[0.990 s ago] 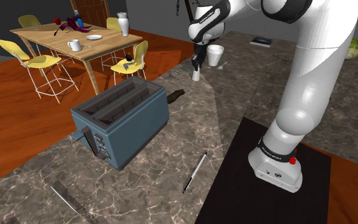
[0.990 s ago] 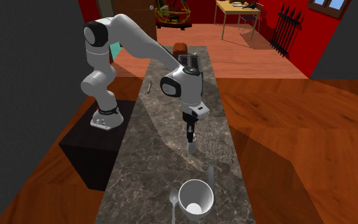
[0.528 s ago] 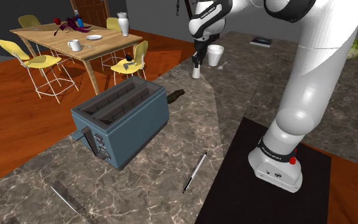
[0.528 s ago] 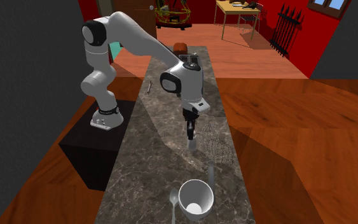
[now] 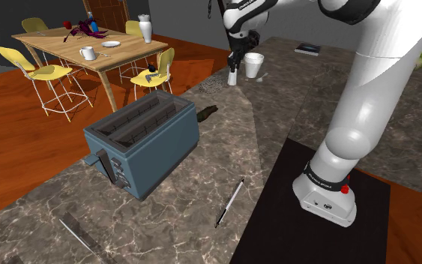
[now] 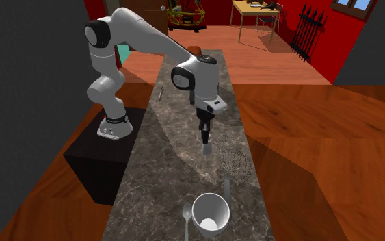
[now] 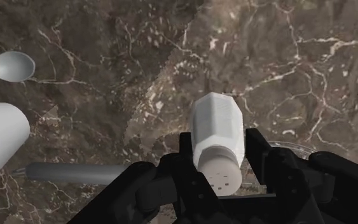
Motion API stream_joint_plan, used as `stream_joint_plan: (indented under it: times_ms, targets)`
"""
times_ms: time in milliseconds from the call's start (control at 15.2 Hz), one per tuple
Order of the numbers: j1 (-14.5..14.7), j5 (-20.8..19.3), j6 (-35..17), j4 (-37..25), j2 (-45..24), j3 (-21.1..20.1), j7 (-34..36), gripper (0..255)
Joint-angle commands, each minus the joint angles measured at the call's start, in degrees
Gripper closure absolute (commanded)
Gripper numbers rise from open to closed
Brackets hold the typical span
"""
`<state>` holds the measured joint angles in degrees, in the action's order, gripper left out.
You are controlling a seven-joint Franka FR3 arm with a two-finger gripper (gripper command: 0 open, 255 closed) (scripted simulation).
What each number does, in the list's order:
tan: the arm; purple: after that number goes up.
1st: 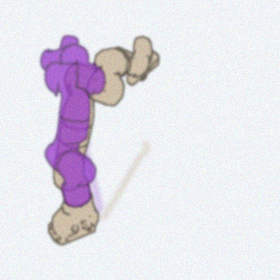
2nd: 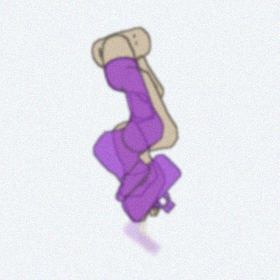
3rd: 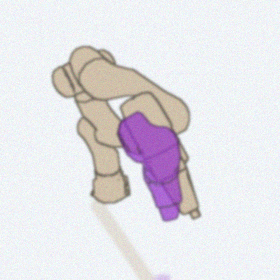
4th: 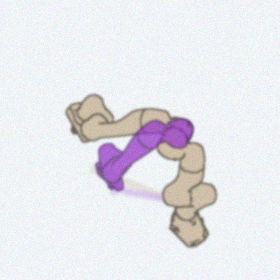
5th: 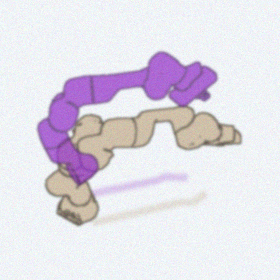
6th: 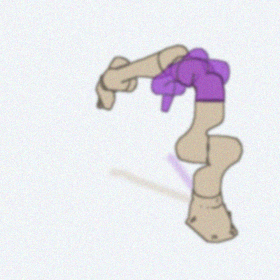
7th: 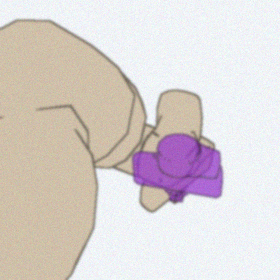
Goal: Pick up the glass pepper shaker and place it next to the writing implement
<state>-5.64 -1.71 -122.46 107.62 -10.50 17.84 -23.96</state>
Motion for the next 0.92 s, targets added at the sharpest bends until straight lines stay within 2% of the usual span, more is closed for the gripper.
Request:
stream_joint_plan:
  times_ms: [0, 858]
  targets:
    - [0.0, -0.1, 1.4, -0.9, 0.5, 0.0, 0.0, 255]
    - [0.2, -0.7, 10.8, -8.4, 2.6, 0.1, -0.2, 255]
